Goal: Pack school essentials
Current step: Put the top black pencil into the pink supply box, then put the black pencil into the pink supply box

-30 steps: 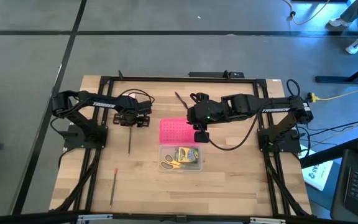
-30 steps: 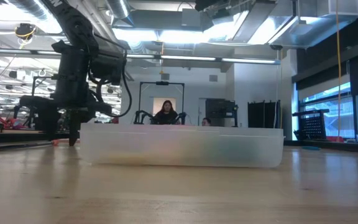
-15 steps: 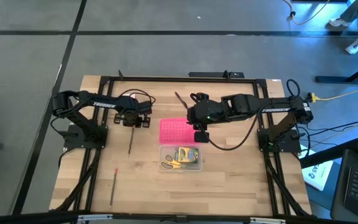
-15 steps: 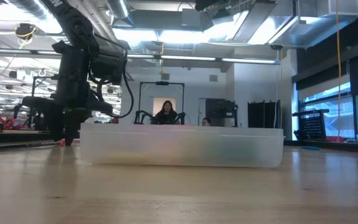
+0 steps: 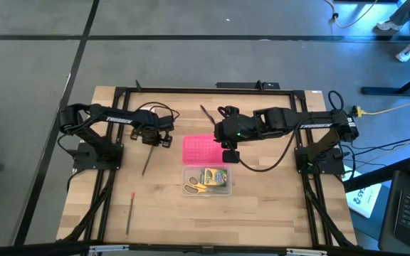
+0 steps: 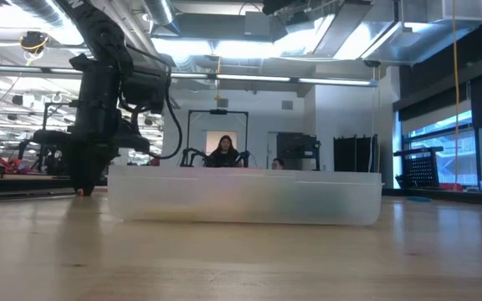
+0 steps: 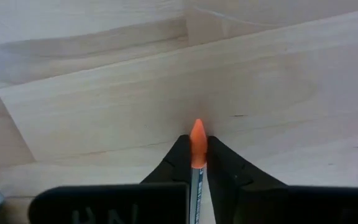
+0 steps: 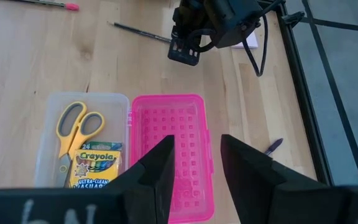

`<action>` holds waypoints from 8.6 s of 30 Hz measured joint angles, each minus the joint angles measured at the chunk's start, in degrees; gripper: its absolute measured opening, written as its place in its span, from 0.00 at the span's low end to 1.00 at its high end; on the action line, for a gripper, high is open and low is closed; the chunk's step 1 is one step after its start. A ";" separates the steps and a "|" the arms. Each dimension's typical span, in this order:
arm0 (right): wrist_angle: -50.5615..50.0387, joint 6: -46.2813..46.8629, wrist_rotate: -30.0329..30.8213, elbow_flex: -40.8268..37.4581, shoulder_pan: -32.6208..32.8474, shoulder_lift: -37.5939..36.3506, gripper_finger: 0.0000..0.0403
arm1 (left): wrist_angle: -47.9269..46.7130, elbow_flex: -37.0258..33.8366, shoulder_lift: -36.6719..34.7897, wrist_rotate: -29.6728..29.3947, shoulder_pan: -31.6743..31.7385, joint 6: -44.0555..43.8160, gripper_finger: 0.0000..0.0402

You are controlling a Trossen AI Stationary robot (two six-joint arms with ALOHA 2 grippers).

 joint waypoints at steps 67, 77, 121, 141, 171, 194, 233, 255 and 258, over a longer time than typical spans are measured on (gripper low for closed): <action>-12.84 5.68 -22.99 0.00 6.45 -0.63 0.33 | -4.07 17.07 0.15 -3.64 -24.00 2.93 0.04; -13.46 5.74 -22.93 0.00 6.43 -0.63 0.33 | -2.72 27.38 0.04 -7.43 -31.33 15.55 0.04; -14.43 5.77 -13.90 0.02 6.45 -3.61 0.33 | 33.52 27.61 8.80 -9.40 -36.55 37.96 0.04; -13.68 5.79 -13.86 0.02 6.40 -3.54 0.33 | 33.26 27.58 11.53 -9.87 -37.34 35.45 0.04; -13.66 5.79 -13.90 0.02 6.40 -3.54 0.33 | 33.24 27.58 11.47 -10.29 -37.13 35.33 0.04; -13.66 5.78 -13.92 0.02 6.40 -3.54 0.33 | 33.41 27.58 11.45 -10.27 -37.16 34.03 0.24; -12.20 5.77 -13.92 0.02 6.42 -3.54 0.33 | -10.41 27.61 3.12 -7.37 -50.14 -23.64 0.36; -9.07 5.77 -13.92 0.02 6.41 -3.54 0.33 | -19.52 19.91 3.16 3.23 -65.69 -58.60 0.36; -9.06 5.50 -13.92 0.02 6.42 -3.54 0.33 | -19.13 18.54 3.16 3.24 -66.70 -60.20 0.36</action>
